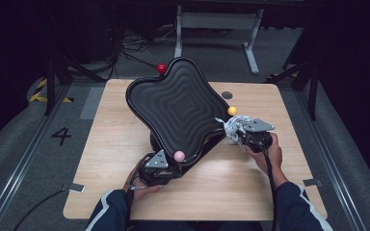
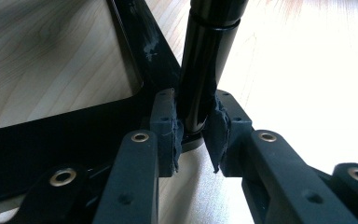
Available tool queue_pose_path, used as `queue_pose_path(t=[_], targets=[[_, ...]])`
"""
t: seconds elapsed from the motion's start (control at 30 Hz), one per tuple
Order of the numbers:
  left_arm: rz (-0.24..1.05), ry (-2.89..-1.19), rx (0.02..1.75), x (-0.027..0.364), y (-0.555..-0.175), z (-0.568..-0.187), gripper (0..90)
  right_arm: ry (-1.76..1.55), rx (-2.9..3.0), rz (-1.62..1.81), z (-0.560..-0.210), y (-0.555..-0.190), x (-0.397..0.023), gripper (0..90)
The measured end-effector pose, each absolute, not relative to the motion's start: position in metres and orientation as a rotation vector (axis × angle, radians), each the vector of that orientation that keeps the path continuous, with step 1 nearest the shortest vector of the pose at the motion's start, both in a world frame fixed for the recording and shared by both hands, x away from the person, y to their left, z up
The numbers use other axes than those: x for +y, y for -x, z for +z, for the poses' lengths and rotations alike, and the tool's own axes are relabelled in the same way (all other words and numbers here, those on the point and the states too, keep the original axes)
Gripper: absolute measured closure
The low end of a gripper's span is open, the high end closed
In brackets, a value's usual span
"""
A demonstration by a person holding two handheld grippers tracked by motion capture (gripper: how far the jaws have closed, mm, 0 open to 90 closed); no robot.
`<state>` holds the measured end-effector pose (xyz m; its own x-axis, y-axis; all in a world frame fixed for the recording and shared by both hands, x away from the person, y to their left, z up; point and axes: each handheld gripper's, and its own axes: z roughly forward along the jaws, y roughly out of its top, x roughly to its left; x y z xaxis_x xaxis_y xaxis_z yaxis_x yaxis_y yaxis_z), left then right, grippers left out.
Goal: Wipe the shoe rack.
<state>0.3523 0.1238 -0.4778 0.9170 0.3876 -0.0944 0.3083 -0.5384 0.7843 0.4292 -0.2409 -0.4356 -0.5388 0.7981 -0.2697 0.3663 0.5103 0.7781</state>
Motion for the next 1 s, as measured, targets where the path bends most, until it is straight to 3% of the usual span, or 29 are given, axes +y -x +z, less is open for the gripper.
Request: queue_pose_path(t=[0.33,1.0], targets=[[0.105,-2.173,0.497,0.124,-0.352,-0.478,73.0,-0.754,2.212,0.847,-0.446,-0.418,-0.216,77.4],[0.112,-2.174,0.499,0.123,-0.351,-0.478,73.0,-0.429,2.387,1.007,-0.473,-0.378,-0.120,77.9]])
